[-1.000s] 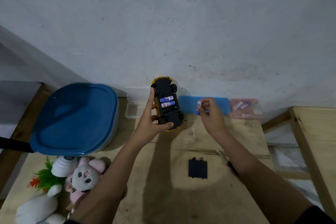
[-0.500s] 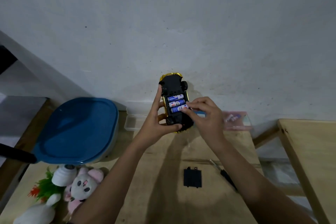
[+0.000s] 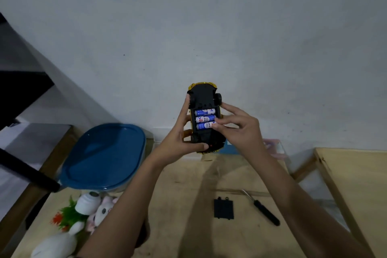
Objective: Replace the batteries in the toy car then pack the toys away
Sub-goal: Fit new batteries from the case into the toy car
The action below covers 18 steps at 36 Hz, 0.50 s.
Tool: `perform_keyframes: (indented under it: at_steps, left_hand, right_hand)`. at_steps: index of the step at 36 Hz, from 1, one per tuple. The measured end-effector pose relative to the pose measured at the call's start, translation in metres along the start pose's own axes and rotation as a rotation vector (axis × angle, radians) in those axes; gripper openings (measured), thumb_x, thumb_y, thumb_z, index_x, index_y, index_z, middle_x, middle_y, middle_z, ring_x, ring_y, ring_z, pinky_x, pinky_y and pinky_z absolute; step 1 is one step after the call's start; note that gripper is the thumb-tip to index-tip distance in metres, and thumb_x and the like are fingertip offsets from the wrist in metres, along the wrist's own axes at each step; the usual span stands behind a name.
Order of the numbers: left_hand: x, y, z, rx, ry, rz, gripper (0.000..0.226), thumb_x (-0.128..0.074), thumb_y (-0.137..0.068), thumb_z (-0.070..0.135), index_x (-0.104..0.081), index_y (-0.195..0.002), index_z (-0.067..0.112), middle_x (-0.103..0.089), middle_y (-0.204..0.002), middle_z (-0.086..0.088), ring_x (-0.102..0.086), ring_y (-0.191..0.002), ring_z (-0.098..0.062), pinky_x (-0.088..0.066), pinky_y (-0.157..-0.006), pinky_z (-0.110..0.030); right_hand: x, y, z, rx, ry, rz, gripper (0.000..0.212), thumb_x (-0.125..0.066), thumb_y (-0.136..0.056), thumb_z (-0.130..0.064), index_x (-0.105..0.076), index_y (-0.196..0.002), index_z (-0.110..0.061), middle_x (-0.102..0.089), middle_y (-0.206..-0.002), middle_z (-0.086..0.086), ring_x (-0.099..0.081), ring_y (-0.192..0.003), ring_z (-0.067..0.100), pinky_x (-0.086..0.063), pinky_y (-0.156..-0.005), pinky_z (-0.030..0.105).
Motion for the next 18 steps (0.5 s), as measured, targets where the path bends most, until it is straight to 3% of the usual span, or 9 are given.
perform_keyframes:
  at_steps: [1,4,9,13,18]
  left_hand:
    - [-0.001,0.002,0.004,-0.007,-0.007,-0.003,0.116,-0.072,-0.077,-0.005,0.005,-0.142,0.054,-0.035,-0.139,0.014,-0.053,-0.117,-0.004,-0.052,-0.088,-0.028]
    - [-0.003,0.010,0.017,-0.028,-0.044,-0.010,0.116,-0.071,-0.078,-0.003,0.005,-0.139,0.058,-0.036,-0.138,0.012,-0.055,-0.116,-0.014,-0.054,-0.088,-0.032]
    - [-0.002,0.025,0.030,-0.042,-0.049,0.022,0.117,-0.074,-0.076,-0.002,0.004,-0.140,0.058,-0.037,-0.136,0.011,-0.054,-0.118,-0.013,-0.054,-0.090,-0.034]
    - [0.001,0.036,0.040,-0.058,-0.036,0.022,0.118,-0.074,-0.075,-0.003,0.003,-0.142,0.055,-0.038,-0.138,0.006,-0.052,-0.122,-0.015,-0.052,-0.094,-0.036]
    - [-0.002,0.048,0.048,-0.078,-0.045,0.022,0.118,-0.075,-0.075,-0.002,0.004,-0.142,0.055,-0.038,-0.139,0.008,-0.055,-0.119,-0.014,-0.053,-0.093,-0.037]
  right_hand:
    - [-0.001,0.002,-0.004,0.010,0.008,0.012,0.018,-0.076,-0.071,0.001,-0.072,-0.085,-0.009,-0.058,-0.119,0.001,-0.062,-0.100,0.000,-0.055,-0.069,0.013]
    - [-0.002,0.009,-0.011,0.012,0.045,0.026,0.013,-0.074,-0.073,0.002,-0.073,-0.086,0.000,-0.058,-0.123,0.011,-0.061,-0.105,0.014,-0.055,-0.072,0.013]
    - [-0.002,0.017,-0.038,0.104,0.062,-0.043,0.026,-0.071,-0.076,0.003,-0.069,-0.102,0.001,-0.053,-0.122,0.004,-0.052,-0.108,-0.005,-0.051,-0.077,0.009]
    - [-0.003,0.022,-0.052,0.140,0.149,-0.126,0.036,-0.064,-0.083,-0.002,-0.060,-0.119,-0.005,-0.053,-0.132,0.015,-0.048,-0.118,0.008,-0.048,-0.080,0.005]
    - [-0.001,0.028,-0.067,0.162,0.190,-0.082,0.034,-0.066,-0.082,0.000,-0.063,-0.115,-0.004,-0.055,-0.131,0.014,-0.048,-0.116,0.011,-0.043,-0.076,-0.002]
Point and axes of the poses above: each hand's wrist, its own y-axis away from the middle knuckle, its own x-axis out of the back of the hand, z = x × y, the point moved 7 cm from there along -y, towards the middle knuckle
